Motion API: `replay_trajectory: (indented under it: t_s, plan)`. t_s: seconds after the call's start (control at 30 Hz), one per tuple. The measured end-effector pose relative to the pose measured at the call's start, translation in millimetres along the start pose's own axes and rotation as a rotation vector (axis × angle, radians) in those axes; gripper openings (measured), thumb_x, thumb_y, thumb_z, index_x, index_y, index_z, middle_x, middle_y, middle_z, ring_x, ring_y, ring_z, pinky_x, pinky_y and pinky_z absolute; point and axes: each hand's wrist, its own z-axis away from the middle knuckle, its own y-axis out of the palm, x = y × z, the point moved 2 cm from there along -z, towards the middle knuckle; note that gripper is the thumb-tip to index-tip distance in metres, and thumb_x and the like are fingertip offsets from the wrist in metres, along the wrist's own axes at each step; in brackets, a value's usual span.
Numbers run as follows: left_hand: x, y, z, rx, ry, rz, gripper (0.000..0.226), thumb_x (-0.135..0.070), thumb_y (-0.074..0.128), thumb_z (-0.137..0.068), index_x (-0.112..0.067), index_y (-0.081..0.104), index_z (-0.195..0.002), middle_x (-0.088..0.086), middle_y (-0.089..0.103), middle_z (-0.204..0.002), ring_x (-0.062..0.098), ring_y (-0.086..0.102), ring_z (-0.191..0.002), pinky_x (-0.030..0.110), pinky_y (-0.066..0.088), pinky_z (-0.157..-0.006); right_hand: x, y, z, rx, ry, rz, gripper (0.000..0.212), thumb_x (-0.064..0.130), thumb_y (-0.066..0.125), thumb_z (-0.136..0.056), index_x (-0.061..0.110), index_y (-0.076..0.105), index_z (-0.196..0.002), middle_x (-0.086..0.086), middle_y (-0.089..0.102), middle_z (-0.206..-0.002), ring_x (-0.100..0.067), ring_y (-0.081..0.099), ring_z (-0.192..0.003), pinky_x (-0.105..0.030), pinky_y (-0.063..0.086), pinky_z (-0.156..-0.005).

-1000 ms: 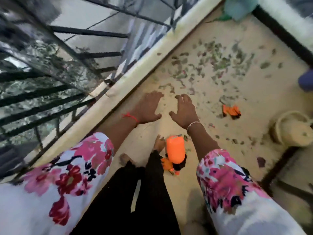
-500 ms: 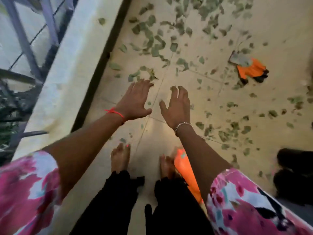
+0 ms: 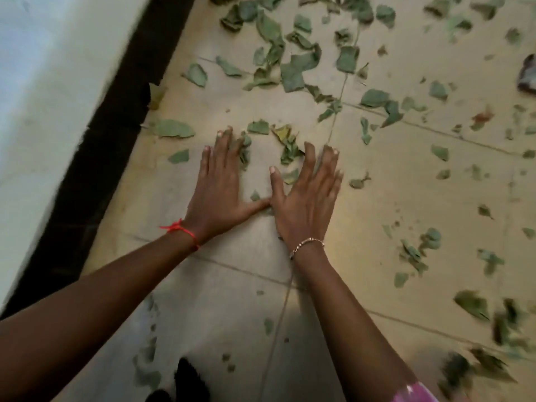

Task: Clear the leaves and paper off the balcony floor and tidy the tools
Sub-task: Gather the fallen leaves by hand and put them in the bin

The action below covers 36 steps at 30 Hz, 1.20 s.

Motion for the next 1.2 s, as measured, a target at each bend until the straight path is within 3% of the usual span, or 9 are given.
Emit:
replay_trajectory:
  t_s: [0.2,0.4,0.53,0.7,0.77,0.83,0.97,1.1,1.2]
  plan:
    - [7.4,7.7,-1.7,-0.075,0.094,0.089,0.106,-0.073,0.046,-0.070,-0.012,0.012,-0.150,0.004,0.006,-0.159,0.014,0.001,-0.147,0.039,-0.005,-0.119,-0.3,10.8,-9.3,-0.063,-0.049,0.057,0.064,0.054,0.033,-0.095,0.017,0.025,-0.147,-0.011,0.022,-0.155,-0.023,0.013,-0.145,-0.045,0.004,-0.118]
    - [11.4,-9.7,5.8,-0.015,0.088,0.273,0.112,-0.073,0.055,-0.063,-0.016,0.011,-0.149,0.003,0.004,-0.159,0.012,0.000,-0.145,0.044,0.003,-0.119,3.4,7.7,-17.4,0.031,-0.097,-0.034,0.065,0.052,0.029,-0.097,0.018,0.016,-0.150,-0.004,0.015,-0.158,-0.017,0.007,-0.146,-0.042,-0.004,-0.118]
    - [7.1,-48.5,56.0,-0.044,-0.019,0.326,0.091,-0.049,0.068,-0.079,-0.015,0.018,-0.147,0.005,0.013,-0.157,0.021,0.008,-0.146,0.048,0.012,-0.118,8.9,-10.4,-8.1,0.119,-0.074,-0.232,0.063,0.047,0.037,-0.097,0.013,0.022,-0.148,-0.006,0.020,-0.156,-0.017,0.013,-0.145,-0.042,0.004,-0.118]
    - [33.3,-53.6,143.3,-0.114,-0.173,0.340,0.084,-0.051,0.062,-0.079,-0.015,0.023,-0.145,0.005,0.021,-0.153,0.020,0.016,-0.144,0.047,0.016,-0.118,33.6,-15.8,50.6,0.141,-0.248,-0.372,0.066,0.046,0.045,-0.094,0.009,0.025,-0.145,-0.011,0.022,-0.154,-0.022,0.015,-0.145,-0.043,0.008,-0.119]
    - [47.6,-43.3,174.5,-0.103,-0.217,0.327,0.089,-0.055,0.059,-0.076,-0.013,0.021,-0.145,0.009,0.018,-0.154,0.024,0.013,-0.144,0.049,0.015,-0.117,43.8,-7.8,83.6,0.232,-0.349,-0.371,0.069,0.047,0.047,-0.093,0.010,0.024,-0.147,-0.011,0.018,-0.156,-0.022,0.010,-0.146,-0.040,0.005,-0.118]
    - [59.4,-30.1,197.6,-0.073,-0.229,0.292,0.098,-0.064,0.053,-0.073,-0.013,0.017,-0.147,0.010,0.011,-0.157,0.022,0.004,-0.146,0.050,0.008,-0.118,52.2,1.4,112.8,0.315,-0.489,-0.307,0.070,0.049,0.046,-0.092,0.011,0.024,-0.146,-0.010,0.016,-0.157,-0.022,0.007,-0.146,-0.039,0.003,-0.117]
    - [60.1,-4.8,223.0,-0.088,-0.194,0.092,0.098,-0.070,0.037,-0.078,-0.011,0.007,-0.151,0.008,0.000,-0.159,0.012,-0.007,-0.145,0.034,-0.007,-0.117,52.4,9.8,151.5,0.352,-0.694,-0.183,0.070,0.051,0.045,-0.091,0.010,0.028,-0.145,-0.011,0.021,-0.155,-0.023,0.011,-0.145,-0.041,0.005,-0.118]
    - [52.0,5.0,217.4,-0.096,-0.243,-0.037,0.094,-0.070,0.020,-0.082,-0.009,-0.001,-0.151,0.011,-0.006,-0.159,0.019,-0.009,-0.146,0.034,-0.011,-0.115,43.2,8.0,157.3,0.287,-0.694,-0.158,0.070,0.052,0.042,-0.089,0.009,0.031,-0.144,-0.012,0.024,-0.154,-0.024,0.013,-0.145,-0.039,0.005,-0.118]
    - [51.3,6.0,211.1,-0.086,-0.217,-0.108,0.093,-0.072,0.018,-0.083,-0.011,0.001,-0.151,0.011,-0.007,-0.159,0.022,-0.010,-0.146,0.041,-0.010,-0.116,41.1,4.1,153.4,0.269,-0.578,-0.263,0.064,0.047,0.044,-0.092,0.008,0.032,-0.142,-0.011,0.024,-0.153,-0.022,0.012,-0.145,-0.036,0.005,-0.117]
